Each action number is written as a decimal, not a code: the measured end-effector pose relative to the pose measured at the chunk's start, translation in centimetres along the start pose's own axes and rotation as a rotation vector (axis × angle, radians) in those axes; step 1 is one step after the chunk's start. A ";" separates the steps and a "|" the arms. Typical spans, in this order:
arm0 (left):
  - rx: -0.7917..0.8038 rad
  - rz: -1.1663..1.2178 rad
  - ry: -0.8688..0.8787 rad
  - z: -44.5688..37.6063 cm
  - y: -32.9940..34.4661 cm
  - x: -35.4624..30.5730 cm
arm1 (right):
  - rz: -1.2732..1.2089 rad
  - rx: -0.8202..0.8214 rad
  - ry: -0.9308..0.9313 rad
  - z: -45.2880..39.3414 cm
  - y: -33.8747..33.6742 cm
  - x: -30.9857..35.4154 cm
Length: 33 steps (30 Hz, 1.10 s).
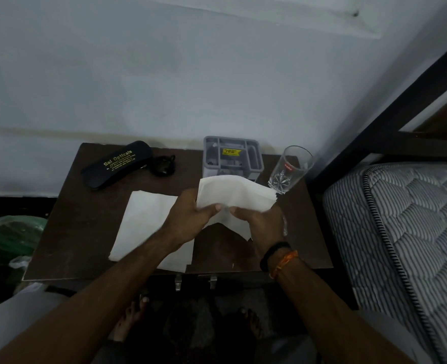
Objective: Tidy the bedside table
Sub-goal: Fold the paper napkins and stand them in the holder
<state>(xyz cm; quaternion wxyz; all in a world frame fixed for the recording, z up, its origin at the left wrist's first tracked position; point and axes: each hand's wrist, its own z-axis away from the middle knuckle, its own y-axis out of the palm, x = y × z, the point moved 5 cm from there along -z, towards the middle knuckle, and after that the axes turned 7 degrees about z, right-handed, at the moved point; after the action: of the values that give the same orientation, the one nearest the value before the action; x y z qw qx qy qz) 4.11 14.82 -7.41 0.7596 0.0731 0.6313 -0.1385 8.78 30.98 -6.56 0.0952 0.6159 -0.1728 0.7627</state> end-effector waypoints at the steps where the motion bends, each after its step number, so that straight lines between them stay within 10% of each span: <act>1: -0.001 0.003 0.001 0.0 0.1 0.1 | 0.001 -0.016 0.001 0.0 0.1 -0.2; 14: -0.069 0.073 -0.011 -0.5 -0.2 -0.5 | 0.096 -0.041 -0.092 0.1 0.5 1.1; 26: -0.100 0.368 -0.165 -0.8 1.3 -0.4 | 0.800 -0.087 -0.307 0.2 5.3 2.3; 33: -0.094 0.532 -0.197 -0.6 1.4 -0.7 | 0.601 -0.049 -0.277 0.2 6.0 3.8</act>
<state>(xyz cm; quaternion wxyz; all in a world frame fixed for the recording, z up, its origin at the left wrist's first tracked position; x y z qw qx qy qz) 3.86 16.36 -6.91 0.8295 0.1870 0.5187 0.0885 5.98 25.16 -3.73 -0.1436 0.6325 -0.3766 0.6614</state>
